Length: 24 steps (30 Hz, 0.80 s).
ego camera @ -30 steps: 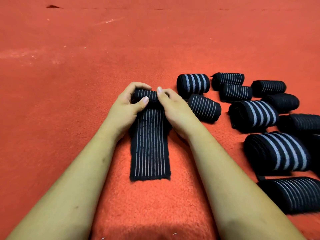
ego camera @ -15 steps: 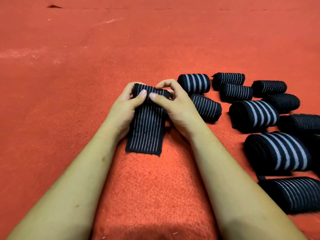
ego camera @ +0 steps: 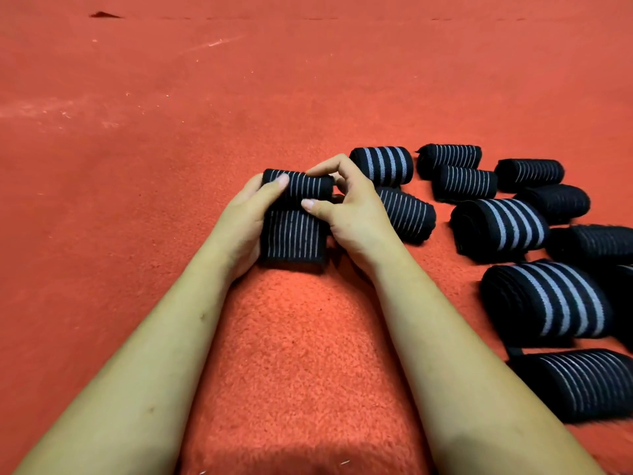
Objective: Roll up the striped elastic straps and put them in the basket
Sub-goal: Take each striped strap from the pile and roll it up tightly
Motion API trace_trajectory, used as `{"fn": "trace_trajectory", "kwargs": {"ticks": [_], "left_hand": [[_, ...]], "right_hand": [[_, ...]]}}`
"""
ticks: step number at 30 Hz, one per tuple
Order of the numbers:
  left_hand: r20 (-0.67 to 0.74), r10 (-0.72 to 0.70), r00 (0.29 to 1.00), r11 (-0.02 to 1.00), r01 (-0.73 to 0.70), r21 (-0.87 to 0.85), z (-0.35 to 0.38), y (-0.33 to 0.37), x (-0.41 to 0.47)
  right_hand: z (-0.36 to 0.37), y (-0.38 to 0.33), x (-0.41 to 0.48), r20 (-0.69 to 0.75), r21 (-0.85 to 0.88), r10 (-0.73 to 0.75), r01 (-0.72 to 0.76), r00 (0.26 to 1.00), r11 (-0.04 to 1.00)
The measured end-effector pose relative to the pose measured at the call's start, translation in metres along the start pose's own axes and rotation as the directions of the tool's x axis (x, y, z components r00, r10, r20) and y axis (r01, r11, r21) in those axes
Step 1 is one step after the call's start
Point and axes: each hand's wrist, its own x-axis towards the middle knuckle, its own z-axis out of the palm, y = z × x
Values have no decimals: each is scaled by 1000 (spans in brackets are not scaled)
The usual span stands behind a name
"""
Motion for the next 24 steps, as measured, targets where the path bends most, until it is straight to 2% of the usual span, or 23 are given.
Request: {"fn": "trace_trajectory", "kwargs": {"ticks": [3,7,9,11,13,15,19,24], "left_hand": [[-26,43,999,998,-42,41,-3,-1,0],[91,114,989,993,-114,-10,-6,1,0],[152,152,977,987,-158,31,-8,1,1],[146,161,976,978,-178,109,-9,-1,2],[86,122,989,987,-130,96,-7,-1,2],[58,66,996,996,-69,55,-4,1,2],[95,34,995,994,-24,-108,-2,2,1],[-13,44,999,958,-46,-283,-8,3,6]], "right_hand": [[0,-4,-3,45,44,48,-50,998,998],[6,0,2,-17,123,169,-165,986,979],[10,3,5,-52,146,231,-221,972,964],[9,6,6,-72,167,199,-185,977,968],[4,6,5,-91,181,139,-121,986,976],[1,5,3,-103,115,55,-44,993,992],[0,1,-1,-53,-24,-41,40,998,999],[6,-11,-4,-4,25,-29,29,1000,999]]}}
